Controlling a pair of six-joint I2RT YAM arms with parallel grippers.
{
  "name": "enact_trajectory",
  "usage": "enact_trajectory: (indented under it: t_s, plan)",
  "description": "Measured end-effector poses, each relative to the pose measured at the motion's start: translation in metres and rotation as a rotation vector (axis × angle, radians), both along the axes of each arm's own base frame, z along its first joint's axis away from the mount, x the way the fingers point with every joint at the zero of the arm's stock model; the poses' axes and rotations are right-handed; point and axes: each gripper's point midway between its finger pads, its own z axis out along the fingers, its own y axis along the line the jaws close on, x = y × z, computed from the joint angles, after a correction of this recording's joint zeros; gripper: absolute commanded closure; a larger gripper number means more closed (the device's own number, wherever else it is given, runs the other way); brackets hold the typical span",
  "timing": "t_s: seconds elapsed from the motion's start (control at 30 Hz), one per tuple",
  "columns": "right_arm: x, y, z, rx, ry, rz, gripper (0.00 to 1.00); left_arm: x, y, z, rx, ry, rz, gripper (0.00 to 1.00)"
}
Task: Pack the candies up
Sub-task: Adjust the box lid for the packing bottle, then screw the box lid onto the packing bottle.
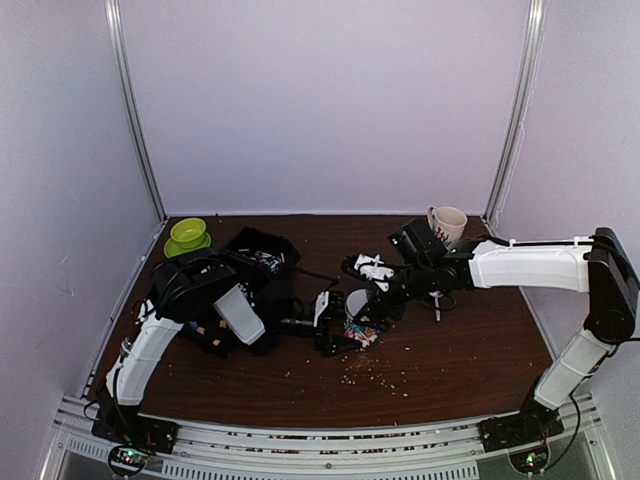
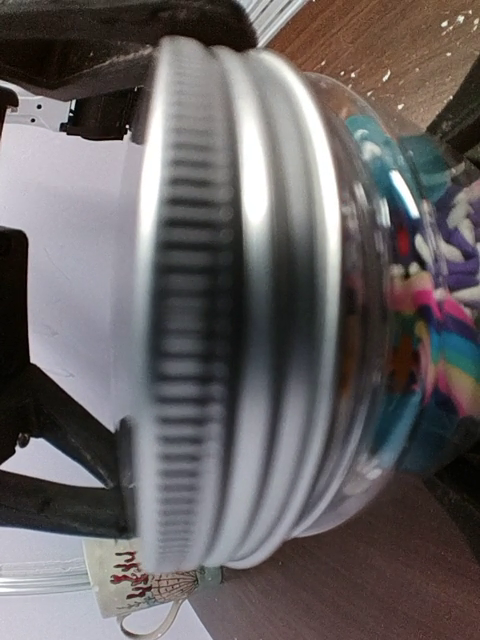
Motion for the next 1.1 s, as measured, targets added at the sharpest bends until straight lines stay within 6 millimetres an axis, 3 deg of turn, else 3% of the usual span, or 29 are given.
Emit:
enact_trajectory:
  t_s: [0.53,1.1]
  plan:
    - [0.0003,-0.0063,-0.0015,-0.094,0.022,-0.004,0.08,0.0007,-0.0012,-0.0005,0.005,-0.002,-0.005,0.18]
    - [-0.0031,-0.0054,0.0004,-0.187,0.035,0.113,0.10,-0.0020,-0.0026,-0.0005,0.004,-0.004,-0.038,0.19]
